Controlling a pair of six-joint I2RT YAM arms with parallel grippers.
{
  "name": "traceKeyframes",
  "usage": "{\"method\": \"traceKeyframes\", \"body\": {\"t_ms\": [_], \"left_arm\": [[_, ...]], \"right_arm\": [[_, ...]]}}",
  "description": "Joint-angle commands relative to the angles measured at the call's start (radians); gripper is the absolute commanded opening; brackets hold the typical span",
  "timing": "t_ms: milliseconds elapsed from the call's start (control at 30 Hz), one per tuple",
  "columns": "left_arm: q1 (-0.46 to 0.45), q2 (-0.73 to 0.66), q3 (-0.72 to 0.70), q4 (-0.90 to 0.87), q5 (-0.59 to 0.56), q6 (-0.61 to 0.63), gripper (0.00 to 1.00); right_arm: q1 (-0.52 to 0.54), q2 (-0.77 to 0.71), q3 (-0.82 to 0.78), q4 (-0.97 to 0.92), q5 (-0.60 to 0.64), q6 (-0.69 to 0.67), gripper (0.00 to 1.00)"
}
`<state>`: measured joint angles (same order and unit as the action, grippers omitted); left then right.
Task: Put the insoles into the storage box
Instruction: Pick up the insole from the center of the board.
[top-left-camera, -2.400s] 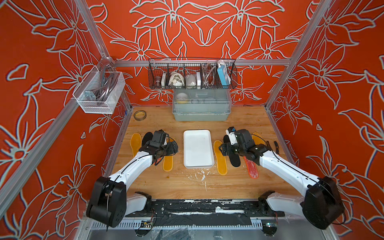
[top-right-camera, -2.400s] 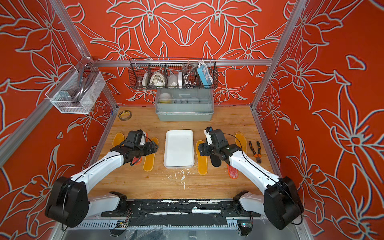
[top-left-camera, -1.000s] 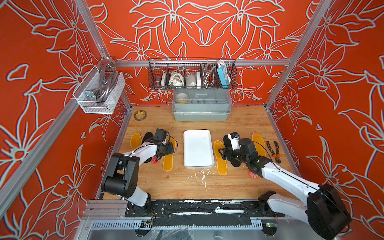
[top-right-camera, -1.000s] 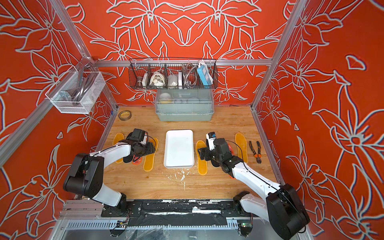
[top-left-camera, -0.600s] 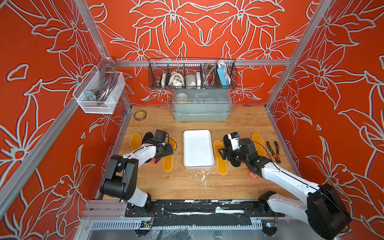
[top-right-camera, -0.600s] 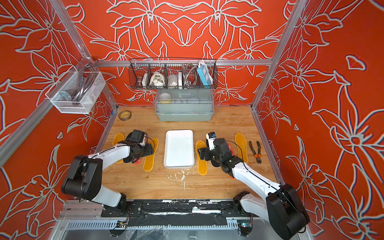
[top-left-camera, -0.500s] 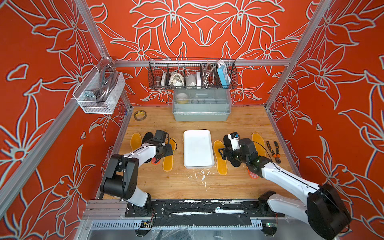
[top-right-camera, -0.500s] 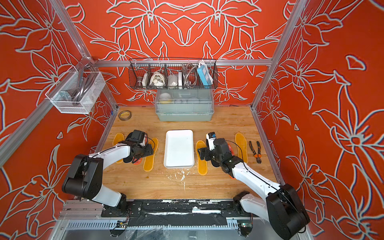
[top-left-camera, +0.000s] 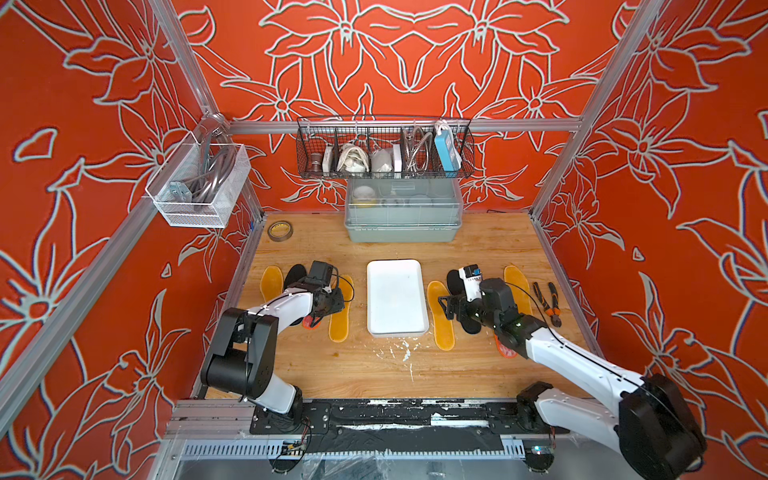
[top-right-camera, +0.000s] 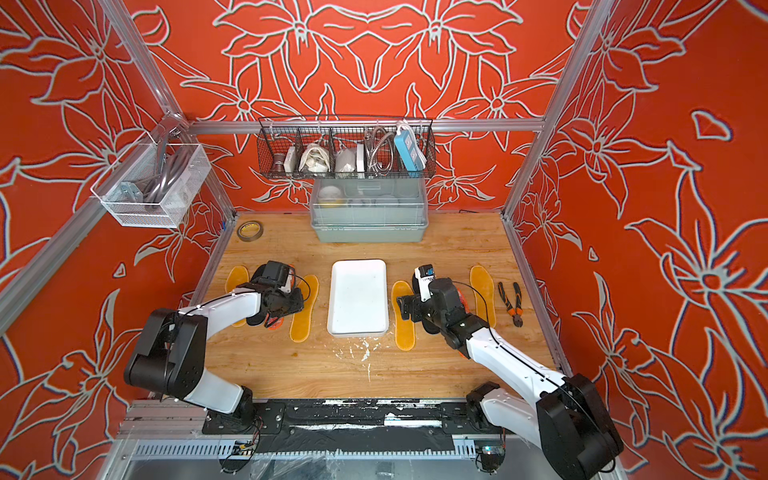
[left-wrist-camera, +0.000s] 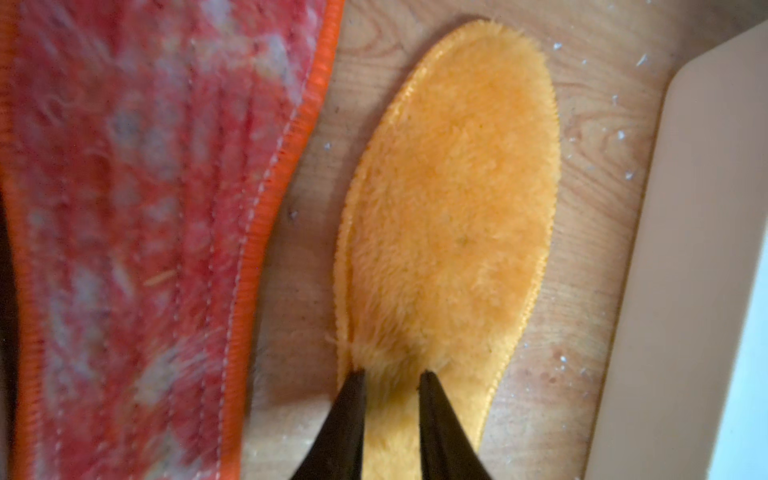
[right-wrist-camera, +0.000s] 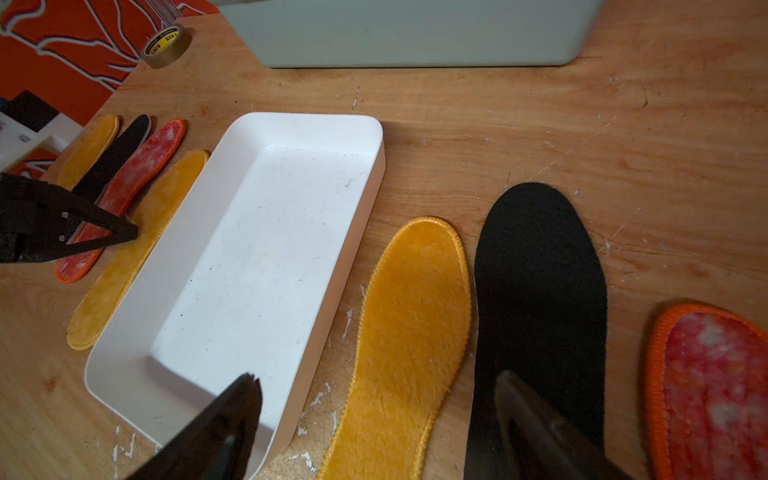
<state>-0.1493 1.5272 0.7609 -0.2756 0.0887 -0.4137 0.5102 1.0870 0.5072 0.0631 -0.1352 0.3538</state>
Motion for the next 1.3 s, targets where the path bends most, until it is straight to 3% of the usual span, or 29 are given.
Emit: {"method": "traceKeyframes", "body": {"t_ms": [0,67,167,300,467,533,900,1267], "left_arm": [[0.001,-0.029,-0.018,-0.001,0.003,-0.014,0.33],[0.002,-0.061,-0.03,0.003,-0.005,-0.017,0.35],[0.002,-0.079,-0.032,-0.007,-0.034,-0.014,0.51],[0.005,-0.033,-0.016,-0.024,-0.065,-0.01,0.52],[0.005,0.019,-0.022,0.015,-0.021,-0.02,0.51],[0.005,0.04,-0.019,0.016,-0.012,-0.017,0.48],[0.002,-0.008,-0.023,0.009,-0.004,-0.023,0.0],[0.002,-0.177,-0.079,0.01,0.046,-0.067,0.0]], "right_arm": [[-0.003,-0.011,-0.016,0.014,0.02,0.002,0.91],[-0.003,-0.007,-0.016,0.015,0.018,0.002,0.91],[-0.003,0.0,-0.012,0.016,0.014,0.003,0.91],[-0.004,0.004,-0.012,0.017,0.011,0.005,0.91],[-0.003,0.001,-0.013,0.018,0.017,0.008,0.92],[-0.003,0.001,-0.013,0.02,0.014,0.008,0.92],[-0.003,0.009,-0.016,0.026,0.023,0.013,0.92],[-0.002,0.01,-0.015,0.024,0.034,0.017,0.92]]}}
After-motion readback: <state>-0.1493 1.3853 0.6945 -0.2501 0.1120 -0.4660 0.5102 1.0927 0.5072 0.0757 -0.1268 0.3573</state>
